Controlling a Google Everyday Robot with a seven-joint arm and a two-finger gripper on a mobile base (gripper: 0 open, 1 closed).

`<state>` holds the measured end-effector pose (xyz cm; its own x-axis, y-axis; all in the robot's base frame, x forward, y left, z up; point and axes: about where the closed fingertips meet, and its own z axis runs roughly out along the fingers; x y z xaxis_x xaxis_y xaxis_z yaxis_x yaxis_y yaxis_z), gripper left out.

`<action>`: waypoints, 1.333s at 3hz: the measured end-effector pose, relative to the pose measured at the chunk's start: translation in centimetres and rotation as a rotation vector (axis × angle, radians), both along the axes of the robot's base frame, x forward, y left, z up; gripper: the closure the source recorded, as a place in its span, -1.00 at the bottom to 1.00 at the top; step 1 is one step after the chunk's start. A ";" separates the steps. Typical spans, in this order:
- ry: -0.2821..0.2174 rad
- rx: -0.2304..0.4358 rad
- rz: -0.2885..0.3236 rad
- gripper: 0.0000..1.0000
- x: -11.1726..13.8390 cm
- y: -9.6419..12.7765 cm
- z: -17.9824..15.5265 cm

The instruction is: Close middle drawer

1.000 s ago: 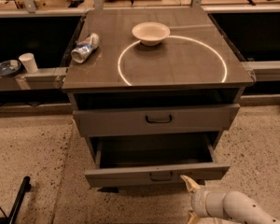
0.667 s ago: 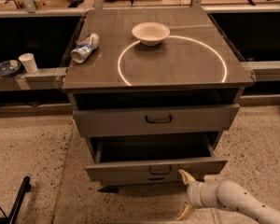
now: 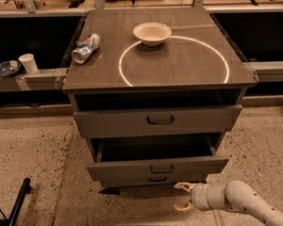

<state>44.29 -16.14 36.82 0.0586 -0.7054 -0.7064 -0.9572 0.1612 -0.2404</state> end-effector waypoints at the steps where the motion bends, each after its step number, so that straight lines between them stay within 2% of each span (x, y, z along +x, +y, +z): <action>1: -0.024 0.028 0.021 0.43 1.1 -0.4 0.6; 2: -0.044 0.032 0.015 0.39 2.6 -1.0 0.6; 4: -0.057 -0.034 0.023 -0.54 6.9 -1.4 -2.2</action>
Offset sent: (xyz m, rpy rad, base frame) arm 0.0471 -0.0214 0.0084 0.0317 -0.0717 -0.0006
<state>51.20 -17.58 34.62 0.1139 -0.7273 -0.6768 -0.9452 0.1305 -0.2992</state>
